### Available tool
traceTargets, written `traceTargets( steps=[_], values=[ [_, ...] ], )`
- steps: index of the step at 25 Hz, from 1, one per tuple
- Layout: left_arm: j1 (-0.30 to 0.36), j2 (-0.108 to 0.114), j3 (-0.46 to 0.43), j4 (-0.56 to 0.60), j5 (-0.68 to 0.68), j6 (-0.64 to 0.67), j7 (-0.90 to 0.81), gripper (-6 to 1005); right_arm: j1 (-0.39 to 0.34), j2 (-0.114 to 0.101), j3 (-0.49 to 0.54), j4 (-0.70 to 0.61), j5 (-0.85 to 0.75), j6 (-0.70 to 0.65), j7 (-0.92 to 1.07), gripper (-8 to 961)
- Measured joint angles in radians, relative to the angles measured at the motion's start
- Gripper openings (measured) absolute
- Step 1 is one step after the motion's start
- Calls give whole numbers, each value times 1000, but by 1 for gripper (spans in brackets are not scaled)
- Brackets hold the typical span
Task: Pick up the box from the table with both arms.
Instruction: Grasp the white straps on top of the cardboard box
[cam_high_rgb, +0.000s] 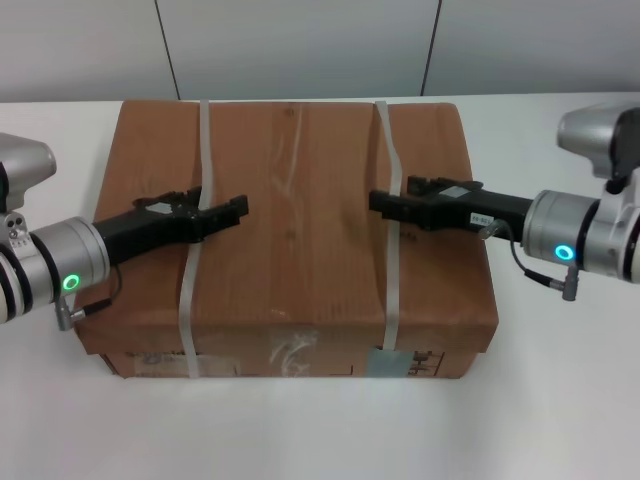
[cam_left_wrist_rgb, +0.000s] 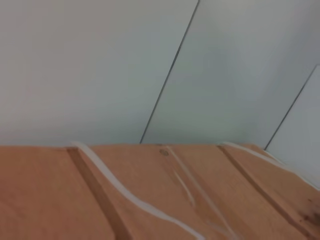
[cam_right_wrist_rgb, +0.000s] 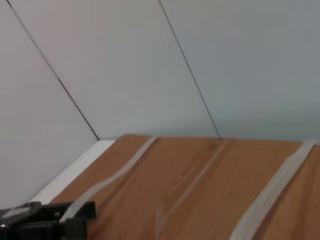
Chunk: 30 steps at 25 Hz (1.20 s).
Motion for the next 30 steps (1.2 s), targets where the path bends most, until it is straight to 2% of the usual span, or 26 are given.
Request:
traceTargets(
  steps=[24, 30],
  values=[
    [-21, 0, 1, 14, 7, -1, -4, 764, 51, 4, -40, 19, 3, -3, 5, 782],
    [-24, 0, 0, 14, 7, 0, -4, 764, 51, 4, -49, 19, 6, 4, 5, 664]
  ],
)
